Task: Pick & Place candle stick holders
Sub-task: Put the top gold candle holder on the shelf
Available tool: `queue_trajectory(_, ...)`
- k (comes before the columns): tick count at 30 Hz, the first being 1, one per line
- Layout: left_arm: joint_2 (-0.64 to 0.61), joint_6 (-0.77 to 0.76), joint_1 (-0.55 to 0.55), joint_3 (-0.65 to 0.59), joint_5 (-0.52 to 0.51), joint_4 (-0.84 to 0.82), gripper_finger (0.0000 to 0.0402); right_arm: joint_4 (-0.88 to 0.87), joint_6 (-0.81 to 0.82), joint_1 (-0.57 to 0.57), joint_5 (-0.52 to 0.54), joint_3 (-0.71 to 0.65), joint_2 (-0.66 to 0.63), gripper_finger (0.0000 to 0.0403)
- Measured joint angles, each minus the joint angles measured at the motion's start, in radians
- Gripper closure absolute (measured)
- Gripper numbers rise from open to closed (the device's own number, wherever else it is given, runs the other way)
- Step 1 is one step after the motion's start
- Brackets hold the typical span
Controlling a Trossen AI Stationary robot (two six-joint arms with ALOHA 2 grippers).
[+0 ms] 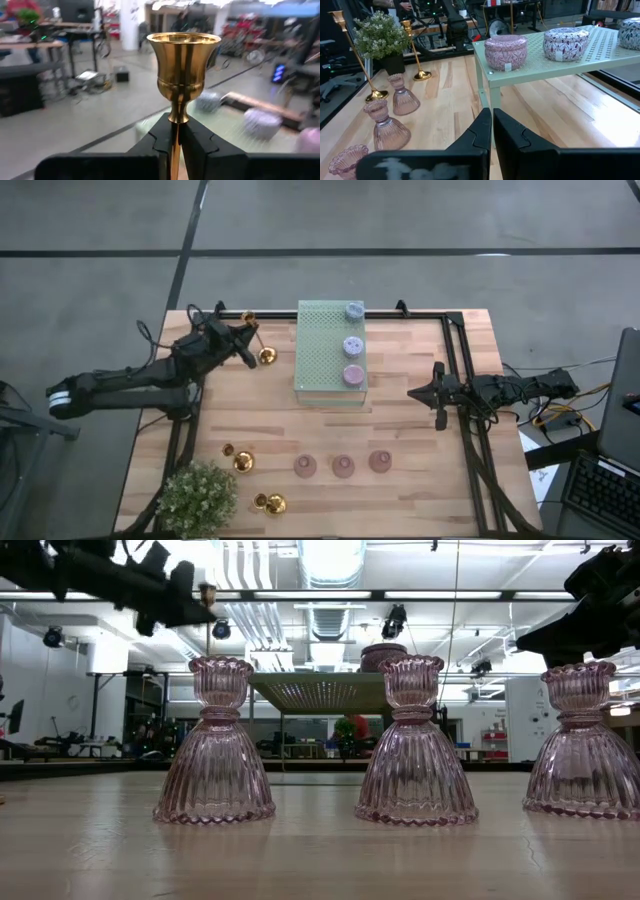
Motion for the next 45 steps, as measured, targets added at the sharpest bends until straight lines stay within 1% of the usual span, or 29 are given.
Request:
queue_trajectory(3,0.013,0.0,0.0,0.047,0.048,0.004,0.0374,0.0,0.0,0.0,0.0,0.0,0.0,0.039)
queue_trajectory(8,0.069,0.047,-0.002,0.125,0.064,-0.032,0.0374,0.0,0.0,0.0,0.0,0.0,0.0,0.039)
queue_trajectory(14,0.176,0.061,-0.001,0.226,0.071,-0.001,0.0374,0.0,0.0,0.0,0.0,0.0,0.0,0.039)
queue_trajectory(16,0.222,0.097,0.0,0.272,0.077,0.027,0.0374,0.0,0.0,0.0,0.0,0.0,0.0,0.039)
queue_trajectory(19,0.293,0.126,0.0,0.34,0.093,0.01,0.0374,0.0,0.0,0.0,0.0,0.0,0.0,0.039)
queue_trajectory(25,0.457,0.153,0.003,0.501,0.149,0.019,0.0374,0.0,0.0,0.0,0.001,0.0,0.0,0.039)
queue_trajectory(27,0.512,0.157,0.009,0.55,0.155,0.013,0.0374,0.0,0.0,0.0,0.0,0.0,0.0,0.039)
queue_trajectory(29,0.559,0.157,0.024,0.597,0.182,0.014,0.0374,0.0,0.0,0.0,0.0,0.0,0.0,0.039)
queue_trajectory(32,0.626,0.148,0.058,0.661,0.226,0.021,0.0374,0.0,0.0,0.0,0.0,0.0,0.0,0.039)
queue_trajectory(36,0.703,0.079,0.113,0.722,0.277,0.018,0.0374,0.0,0.0,0.0,0.0,0.0,0.0,0.039)
queue_trajectory(40,0.765,-0.008,0.177,0.756,0.358,0.04,0.0374,0.0,0.0,0.0,0.0,0.0,0.0,0.039)
queue_trajectory(43,0.8,-0.023,0.205,0.767,0.364,0.048,0.0374,0.0,0.0,0.0,0.0,0.0,0.0,0.039)
queue_trajectory(45,0.822,-0.036,0.214,0.772,0.385,0.067,0.0374,0.0,0.0,0.0,0.0,0.0,0.0,0.039)
